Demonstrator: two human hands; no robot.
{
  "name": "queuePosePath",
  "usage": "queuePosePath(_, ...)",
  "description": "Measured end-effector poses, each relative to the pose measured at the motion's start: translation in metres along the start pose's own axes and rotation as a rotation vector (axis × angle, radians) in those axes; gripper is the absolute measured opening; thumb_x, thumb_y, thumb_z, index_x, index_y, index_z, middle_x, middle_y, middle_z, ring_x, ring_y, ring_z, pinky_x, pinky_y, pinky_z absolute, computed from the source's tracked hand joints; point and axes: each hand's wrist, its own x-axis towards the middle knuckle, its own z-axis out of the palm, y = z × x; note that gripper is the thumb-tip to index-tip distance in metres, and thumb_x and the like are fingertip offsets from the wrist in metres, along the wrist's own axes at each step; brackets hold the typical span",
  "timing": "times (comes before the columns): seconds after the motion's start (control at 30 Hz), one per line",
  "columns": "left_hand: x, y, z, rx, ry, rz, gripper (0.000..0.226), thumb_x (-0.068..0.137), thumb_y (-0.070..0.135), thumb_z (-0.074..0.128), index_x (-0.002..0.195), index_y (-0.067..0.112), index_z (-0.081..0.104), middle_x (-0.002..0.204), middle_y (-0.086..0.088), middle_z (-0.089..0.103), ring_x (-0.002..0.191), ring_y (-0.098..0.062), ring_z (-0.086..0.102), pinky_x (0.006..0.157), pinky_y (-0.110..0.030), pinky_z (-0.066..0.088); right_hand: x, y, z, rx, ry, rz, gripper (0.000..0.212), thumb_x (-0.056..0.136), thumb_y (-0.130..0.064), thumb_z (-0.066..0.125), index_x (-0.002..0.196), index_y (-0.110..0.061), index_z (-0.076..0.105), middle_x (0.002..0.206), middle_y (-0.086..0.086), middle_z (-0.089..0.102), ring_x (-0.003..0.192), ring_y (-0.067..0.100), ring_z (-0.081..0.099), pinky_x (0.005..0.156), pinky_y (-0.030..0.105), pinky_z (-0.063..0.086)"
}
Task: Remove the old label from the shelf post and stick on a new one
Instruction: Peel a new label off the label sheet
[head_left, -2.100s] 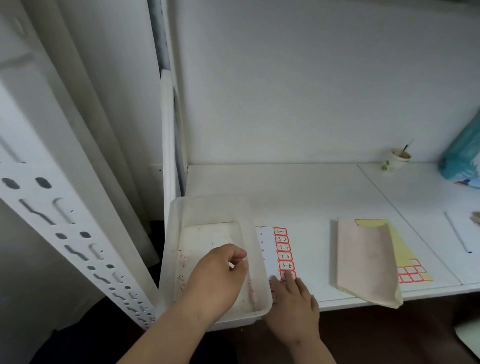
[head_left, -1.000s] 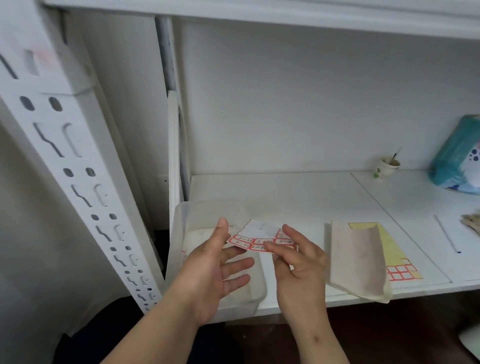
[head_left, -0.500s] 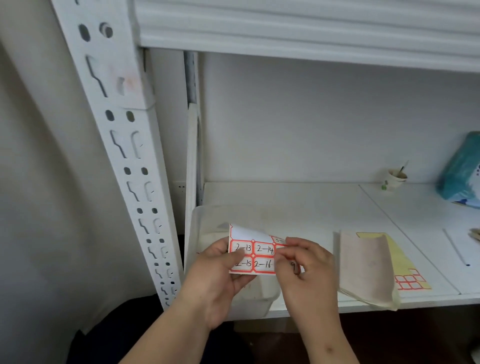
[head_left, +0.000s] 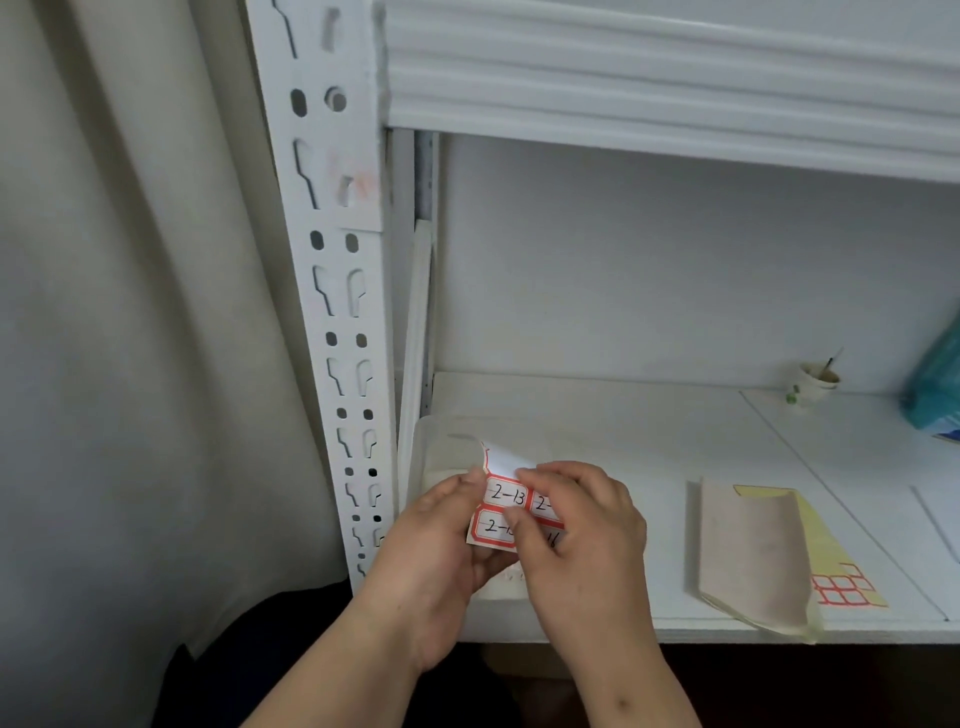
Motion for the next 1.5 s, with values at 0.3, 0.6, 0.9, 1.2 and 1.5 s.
queuePosePath(0.3,-0.003,0.006,0.005,0.024,0.013,0.05,0.024,0.102,0.018,0.049,0.11,0.003,0.066,0.107,-0.023,0.073,0.09,-0.029,0.067,0.077,-0.034,0.055,0.004,-0.011,-0.011,0.029,-0.045,0.021,0.022,0.072,-0.032,0.065,0.093,-0.031,0.07,0.093,-0.015,0.061,0.086,0.006,0.058,0.081,0.046,0.051)
queuePosePath(0.6,-0.007,0.013,-0.001,0.118,-0.02,0.092,0.024,0.102,0.015,0.049,0.09,0.01,0.069,0.094,-0.016,0.076,0.079,-0.021,0.071,0.08,-0.035,0.055,0.007,-0.019,-0.008,0.013,-0.073,0.0,0.015,0.072,-0.026,0.067,0.086,-0.03,0.064,0.089,-0.015,0.06,0.079,0.007,0.056,0.08,0.046,0.05)
queuePosePath(0.9,-0.006,0.023,0.001,0.21,0.03,0.137,0.033,0.097,0.028,0.06,0.068,0.02,0.074,0.077,-0.008,0.075,0.067,-0.014,0.069,0.074,-0.032,0.055,0.015,-0.024,-0.006,0.013,-0.19,0.015,0.026,0.074,-0.021,0.077,0.079,-0.032,0.054,0.084,-0.019,0.054,0.08,0.007,0.057,0.079,0.045,0.05)
queuePosePath(1.2,-0.002,0.026,-0.002,0.235,0.119,0.125,0.029,0.095,0.023,0.063,0.075,0.004,0.073,0.077,-0.016,0.073,0.066,-0.02,0.068,0.078,-0.039,0.059,0.016,-0.024,-0.004,-0.004,-0.228,-0.01,0.024,0.075,-0.02,0.077,0.084,-0.033,0.06,0.088,-0.019,0.053,0.084,0.008,0.057,0.08,0.042,0.05)
queuePosePath(1.5,-0.005,0.025,-0.002,0.255,0.116,0.113,0.032,0.092,0.033,0.066,0.069,0.011,0.074,0.073,-0.013,0.073,0.063,-0.019,0.068,0.067,-0.031,0.057,0.012,-0.022,-0.007,-0.021,-0.17,-0.066,0.011,0.075,-0.025,0.074,0.079,-0.03,0.066,0.08,-0.019,0.056,0.075,0.008,0.058,0.071,0.04,0.052)
